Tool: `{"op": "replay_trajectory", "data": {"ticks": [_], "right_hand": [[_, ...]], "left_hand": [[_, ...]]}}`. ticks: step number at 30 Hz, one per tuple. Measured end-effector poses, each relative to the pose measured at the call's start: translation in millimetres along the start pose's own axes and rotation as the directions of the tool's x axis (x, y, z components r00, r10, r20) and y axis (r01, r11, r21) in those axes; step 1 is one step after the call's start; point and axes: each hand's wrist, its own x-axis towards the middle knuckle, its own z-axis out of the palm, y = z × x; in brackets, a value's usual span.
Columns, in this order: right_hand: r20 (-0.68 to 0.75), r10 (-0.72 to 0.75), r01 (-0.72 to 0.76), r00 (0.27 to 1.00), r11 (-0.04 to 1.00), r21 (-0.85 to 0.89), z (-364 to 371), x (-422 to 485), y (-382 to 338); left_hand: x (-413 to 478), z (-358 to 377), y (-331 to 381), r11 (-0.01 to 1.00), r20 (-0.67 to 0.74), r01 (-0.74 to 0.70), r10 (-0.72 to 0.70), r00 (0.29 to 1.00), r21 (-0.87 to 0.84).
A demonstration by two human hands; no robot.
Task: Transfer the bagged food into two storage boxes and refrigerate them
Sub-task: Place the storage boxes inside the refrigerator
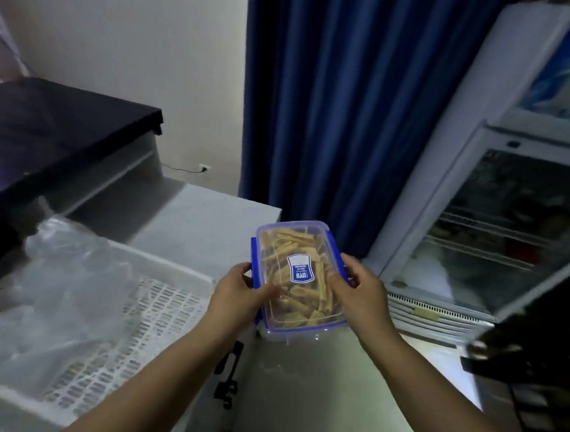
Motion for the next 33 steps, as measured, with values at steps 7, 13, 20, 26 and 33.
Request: {"op": "replay_trajectory", "data": {"ticks": [7, 13, 20, 26, 33], "right_hand": [[-0.160, 0.016, -0.020, 0.987, 0.999, -0.026, -75.2, 55.1, 40.0], [-0.182, 0.021, -0.028, 0.983, 0.999, -0.037, -145.7, 141.9, 68.6], [-0.142, 0.056, -0.070, 0.988, 0.993, -0.092, -210.6, 243.7, 87.7], [-0.089, 0.028, -0.044, 0.996, 0.982, -0.183, -236.6, 320.8, 87.6], [-0.099, -0.052, 0.009, 0.994, 0.919, -0.395, -257.3, 415.6, 71.0]], "left_hand": [[73.6, 93.4, 14.5, 0.998, 0.175, 0.008, -0.019, 0.984, 0.064], [149.3, 184.7, 40.1, 1.000, 0.230, 0.020, -0.022, 0.973, 0.007], [231.3, 268.0, 70.7, 0.992, 0.208, 0.101, -0.085, 0.974, -0.069], [310.3, 306.1, 86.1, 0.977, 0.212, 0.179, -0.152, 0.965, -0.118], [405.9, 336.2, 125.3, 0.967, 0.299, 0.173, -0.112, 0.948, -0.187]]}}
